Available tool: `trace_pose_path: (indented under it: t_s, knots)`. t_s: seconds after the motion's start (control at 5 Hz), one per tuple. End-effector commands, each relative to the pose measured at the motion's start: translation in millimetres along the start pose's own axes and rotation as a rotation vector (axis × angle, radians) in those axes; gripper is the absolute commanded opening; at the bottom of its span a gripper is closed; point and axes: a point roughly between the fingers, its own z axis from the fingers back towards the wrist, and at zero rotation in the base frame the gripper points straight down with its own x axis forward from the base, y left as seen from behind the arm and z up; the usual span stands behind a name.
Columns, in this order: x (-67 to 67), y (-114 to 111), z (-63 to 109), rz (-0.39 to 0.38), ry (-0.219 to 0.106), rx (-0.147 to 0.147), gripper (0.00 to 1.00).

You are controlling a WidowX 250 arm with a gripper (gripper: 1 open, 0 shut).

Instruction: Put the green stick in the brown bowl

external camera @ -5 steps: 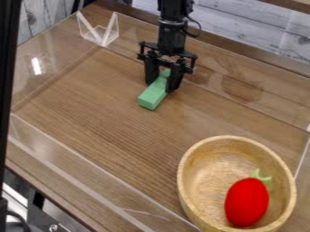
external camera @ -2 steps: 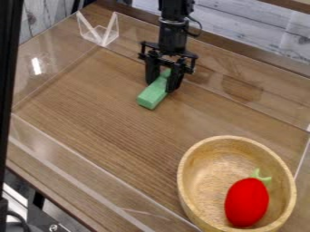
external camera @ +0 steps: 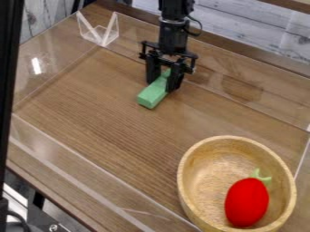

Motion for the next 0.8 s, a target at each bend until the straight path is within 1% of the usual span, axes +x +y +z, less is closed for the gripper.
trace_pose_path:
  t_s: [0.0,0.4,0.6]
  knots:
    - [13.8,-15.4,14.2,-0.074,-0.074,-0.013,0.00]
    - [15.0,-26.6,10.8,-0.123,-0.076,-0.022,0.00]
    - [14.7,-25.8,9.1,-0.162,-0.068,-0.014,0.00]
